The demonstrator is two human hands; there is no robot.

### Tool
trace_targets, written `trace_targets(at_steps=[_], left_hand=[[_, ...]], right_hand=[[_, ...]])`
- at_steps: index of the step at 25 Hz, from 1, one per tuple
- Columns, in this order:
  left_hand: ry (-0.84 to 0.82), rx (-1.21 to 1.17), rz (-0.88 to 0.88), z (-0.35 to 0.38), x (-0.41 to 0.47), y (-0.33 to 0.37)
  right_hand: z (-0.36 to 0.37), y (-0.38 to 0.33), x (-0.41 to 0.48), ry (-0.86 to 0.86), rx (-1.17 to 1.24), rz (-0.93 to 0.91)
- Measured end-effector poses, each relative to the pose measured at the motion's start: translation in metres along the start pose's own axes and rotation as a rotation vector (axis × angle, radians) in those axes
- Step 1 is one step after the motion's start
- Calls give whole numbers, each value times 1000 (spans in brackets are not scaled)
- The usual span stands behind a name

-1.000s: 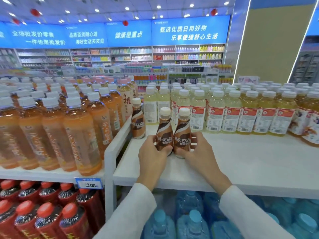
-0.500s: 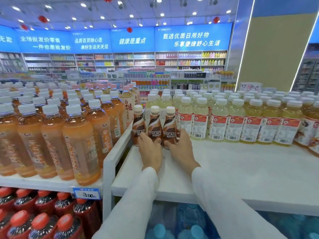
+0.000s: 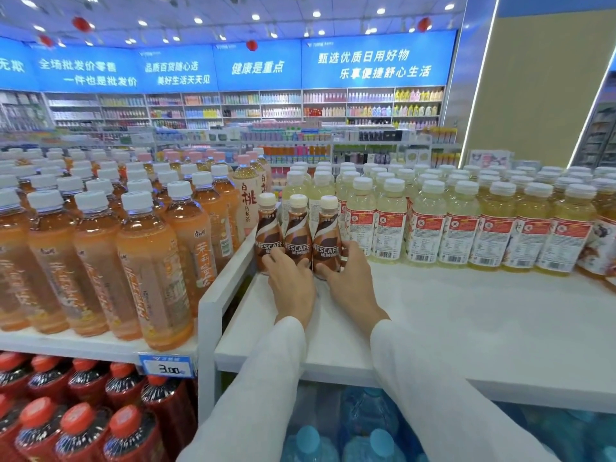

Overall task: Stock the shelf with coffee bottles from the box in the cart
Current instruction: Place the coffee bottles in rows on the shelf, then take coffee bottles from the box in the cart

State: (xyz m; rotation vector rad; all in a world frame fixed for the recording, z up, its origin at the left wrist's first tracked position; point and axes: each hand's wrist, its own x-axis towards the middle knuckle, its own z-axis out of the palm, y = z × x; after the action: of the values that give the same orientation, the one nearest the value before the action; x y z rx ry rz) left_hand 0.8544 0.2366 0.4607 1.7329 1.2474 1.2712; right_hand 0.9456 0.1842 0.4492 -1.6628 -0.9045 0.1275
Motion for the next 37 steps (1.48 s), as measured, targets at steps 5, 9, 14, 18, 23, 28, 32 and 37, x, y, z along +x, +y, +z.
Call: trace_targets(at_steps=[5,9,14,18,23,28,32,37], left_hand=[[-2,-10,-20,1,1,0],[-36,2,-48,-15,-13,4],[-102,136,11,-60,-60,2],[-49,142,135,-113,-126,-15],[141,208,48,-199,-227,-56],[252,299,-257,-279,-333,-112],[390,352,-459,-334,-406,-161],[491,391,-793,-395,-477,-240]], right_hand=[[2,1,2,-2,-1,17],[-9,-9,-9,-48,-33,72],[-53,-19,-70,-121,-232,-61],[-77,-24,-140,-203,-143,-130],[-74,-26,-240,-309,88,-299],[-15,-16,-344,-561,167,-303],[35,-7,-425,-857,153,-222],[106,-2,-503,-1253,32,-98]])
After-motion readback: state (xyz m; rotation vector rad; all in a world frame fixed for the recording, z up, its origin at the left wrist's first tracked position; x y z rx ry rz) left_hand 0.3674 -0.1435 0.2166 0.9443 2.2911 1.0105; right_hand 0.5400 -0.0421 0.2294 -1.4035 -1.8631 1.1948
